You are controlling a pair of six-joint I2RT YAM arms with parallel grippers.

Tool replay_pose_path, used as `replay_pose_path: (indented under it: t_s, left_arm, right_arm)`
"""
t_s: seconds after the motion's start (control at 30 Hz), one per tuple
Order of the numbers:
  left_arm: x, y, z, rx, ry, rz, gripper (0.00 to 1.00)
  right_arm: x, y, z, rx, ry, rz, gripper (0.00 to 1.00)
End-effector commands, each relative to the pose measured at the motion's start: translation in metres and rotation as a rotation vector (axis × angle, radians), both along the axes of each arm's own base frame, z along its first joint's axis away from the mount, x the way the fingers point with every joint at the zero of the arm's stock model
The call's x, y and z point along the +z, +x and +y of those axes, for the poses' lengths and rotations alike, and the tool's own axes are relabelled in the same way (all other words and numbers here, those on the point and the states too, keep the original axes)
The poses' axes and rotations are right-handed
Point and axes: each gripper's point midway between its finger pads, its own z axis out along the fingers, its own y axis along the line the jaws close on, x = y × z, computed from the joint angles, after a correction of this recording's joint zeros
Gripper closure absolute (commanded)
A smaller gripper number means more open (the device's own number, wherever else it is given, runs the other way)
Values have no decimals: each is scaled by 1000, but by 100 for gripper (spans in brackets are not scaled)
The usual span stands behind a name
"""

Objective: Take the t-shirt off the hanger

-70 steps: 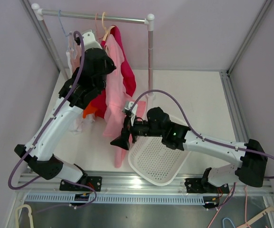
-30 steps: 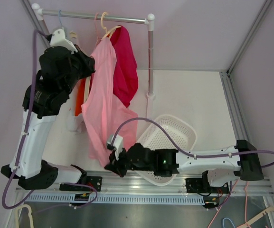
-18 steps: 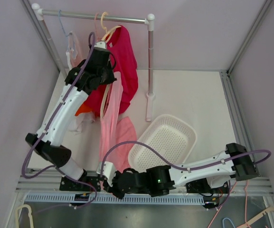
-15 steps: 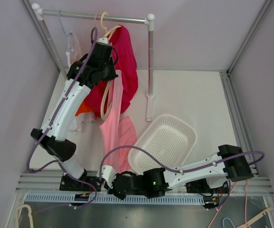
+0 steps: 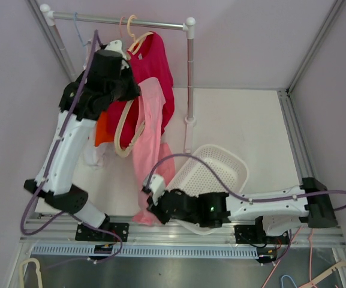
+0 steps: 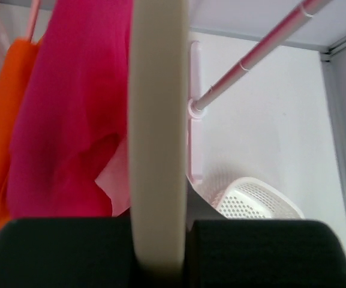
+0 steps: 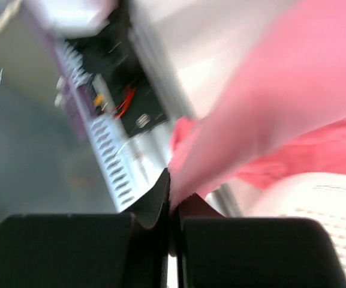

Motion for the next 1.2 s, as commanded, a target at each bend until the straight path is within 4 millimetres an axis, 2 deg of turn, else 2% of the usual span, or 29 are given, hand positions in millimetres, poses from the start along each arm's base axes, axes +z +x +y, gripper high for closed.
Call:
replay_pose_path:
  t_s: [0.0,0.03,0.07,0.1,0.17,0.2,0.23,0.27,0.3,0.33,0.37,0.4,0.43,0.47,0.53,0.57,0.6,0.63,0.7,0.77,0.8,0.83,0.87,0.9,1.0,1.03,1.1,1.13,1.17]
  left_arm:
    - [74,-60,11,-31,-172,-209,99]
    - [58,-71,12,-37,-160,-184,100]
    - [54,-100,24,-52,-174,-199,100]
    - [54,-117,23,-94,-195,-207,100]
    - [41,-156,39,-139,-222,-212,99]
    - [41,-171,44,-162,-229,-227,100]
    - [30,-184,48,-187,-224,-204,100]
    - [32,-205,60,-202,-240,-240,99]
    - [31,-215,66,-210,-243,-252,99]
    - [27,-227,68,-236,-251,-248,99]
    - [27,-244,76,-251,-277,-280,99]
    - [24,-250,78,-255,-287,-283,99]
    - [20,-257,81,-262,-297,-283,100]
    - [16,-262,83,-259,-311,-278,100]
    - [23,-281,93,-267,-360,-336,100]
    - [28,-295,89,-332,-396,-362,99]
    - [32,-305,88,-371,-421,-396,99]
    - [41,-327,87,-452,-459,-464,99]
    - [45,-346,81,-565,-468,-503,99]
    - [40,-358,69,-676,-453,-490,100]
    - [37,-373,60,-784,-467,-466,100]
    - [26,-374,52,-826,-467,-435,99]
    - [24,-382,48,-886,-470,-444,99]
    - [21,-397,44,-977,-482,-444,99]
    - [5,-407,41,-1059,-474,-474,99]
    - [-4,-391,44,-969,-453,-459,99]
    - [-25,-365,51,-827,-397,-420,100]
    - [-32,-345,58,-719,-358,-415,100]
    - [-37,-333,61,-666,-333,-407,99]
  right_arm:
    - [58,65,-16,-198,190,31,100]
    - [81,78,-21,-218,252,8,100]
    - [93,97,-28,-284,274,-16,100]
    - [113,120,-35,-341,299,-35,100]
    - [129,148,-44,-414,280,-87,100]
    - [134,167,-53,-457,255,-109,100]
    - [161,178,-54,-461,280,-160,100]
    - [165,189,-54,-476,270,-183,100]
    - [176,198,-55,-489,287,-206,100]
    - [199,217,-62,-525,321,-235,100]
    - [202,229,-61,-532,304,-263,100]
    - [210,240,-63,-553,307,-278,100]
    - [238,258,-74,-595,341,-319,100]
    - [238,273,-71,-616,321,-332,100]
    - [248,298,-83,-677,289,-362,100]
    - [274,305,-88,-693,316,-402,100]
    - [264,317,-84,-707,269,-402,100]
    - [281,327,-93,-741,291,-422,100]
    - [279,342,-91,-748,275,-429,100]
    - [288,353,-96,-762,294,-438,100]
    - [306,354,-99,-763,331,-450,100]
    - [309,358,-97,-756,325,-462,100]
    - [319,358,-98,-756,334,-481,100]
    - [342,355,-104,-762,373,-505,100]
    - [370,352,-115,-782,411,-551,100]
    - [393,342,-124,-783,459,-568,100]
    - [411,326,-131,-753,505,-568,100]
    - [418,315,-130,-730,528,-569,100]
    - [437,297,-144,-720,572,-589,100]
